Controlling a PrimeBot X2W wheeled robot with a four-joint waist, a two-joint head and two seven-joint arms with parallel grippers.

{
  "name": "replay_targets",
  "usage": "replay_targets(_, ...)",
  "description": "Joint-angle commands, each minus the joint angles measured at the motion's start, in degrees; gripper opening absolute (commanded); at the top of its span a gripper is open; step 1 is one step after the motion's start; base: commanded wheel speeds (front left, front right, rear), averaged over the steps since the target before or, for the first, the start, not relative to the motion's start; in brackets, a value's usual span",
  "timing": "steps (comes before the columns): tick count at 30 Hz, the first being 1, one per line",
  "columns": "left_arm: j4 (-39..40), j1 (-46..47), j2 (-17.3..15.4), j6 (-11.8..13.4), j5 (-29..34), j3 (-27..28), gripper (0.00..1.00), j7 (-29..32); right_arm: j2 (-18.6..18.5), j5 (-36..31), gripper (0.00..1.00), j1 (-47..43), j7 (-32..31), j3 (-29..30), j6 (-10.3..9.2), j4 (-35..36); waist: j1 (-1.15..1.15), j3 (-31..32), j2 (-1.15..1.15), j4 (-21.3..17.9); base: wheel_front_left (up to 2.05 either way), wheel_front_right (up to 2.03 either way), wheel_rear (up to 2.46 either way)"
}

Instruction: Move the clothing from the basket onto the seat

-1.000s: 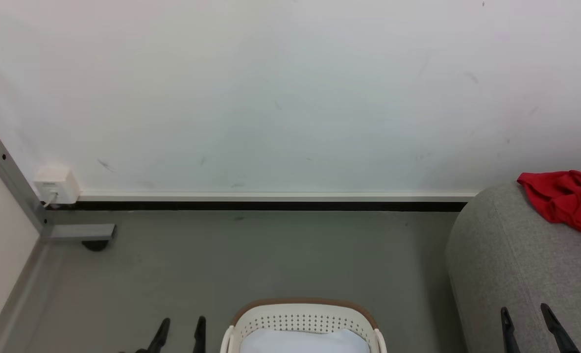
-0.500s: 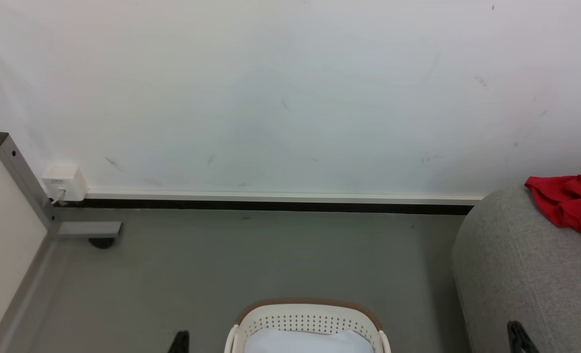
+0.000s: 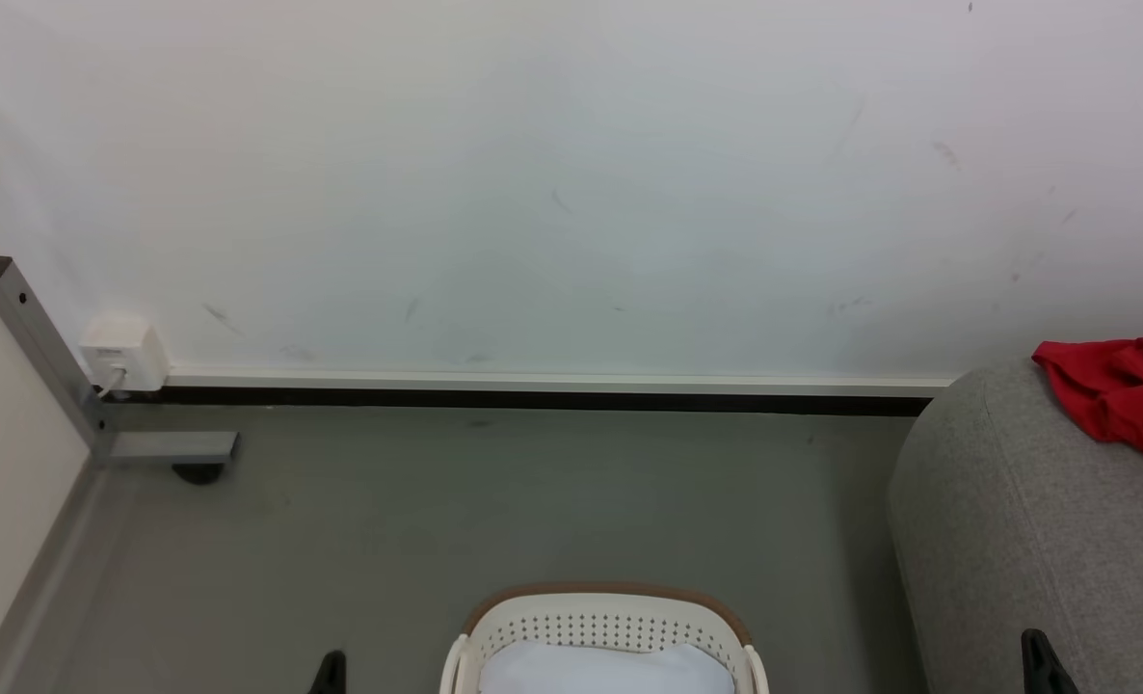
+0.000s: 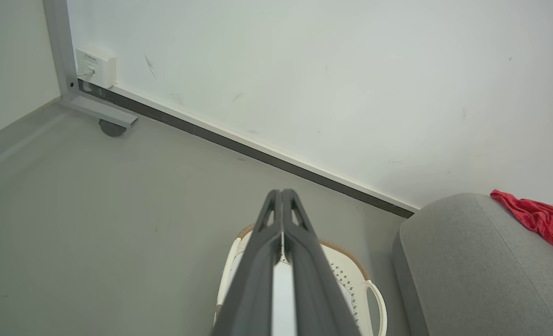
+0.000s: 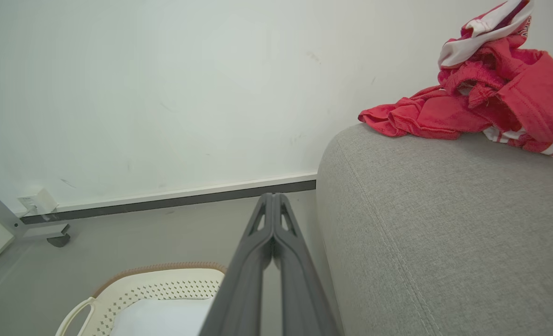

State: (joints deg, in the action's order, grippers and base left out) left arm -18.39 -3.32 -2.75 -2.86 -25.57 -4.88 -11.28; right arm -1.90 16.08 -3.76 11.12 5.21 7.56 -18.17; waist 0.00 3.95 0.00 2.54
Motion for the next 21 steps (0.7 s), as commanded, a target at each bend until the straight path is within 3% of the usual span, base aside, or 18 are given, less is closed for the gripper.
replay_targets(1,1.0,1.7,-0.2,-0.2,-2.0,0.5,0.00,0.4,-0.5,2.3,0.00,1.7,-0.3,0.1,-0.02,1.2,0.00,0.0,0.00,0.0,0.00,0.00,0.00)
replay_targets(21,2.0,3.9,-0.2,-1.4,-19.4,3.4,0.00,5.1,-0.7,22.2,0.00,3.9,-4.8,0.3,-0.04,2.2,0.00,-0.8,0.00,-0.5,0.00,0.00,0.00)
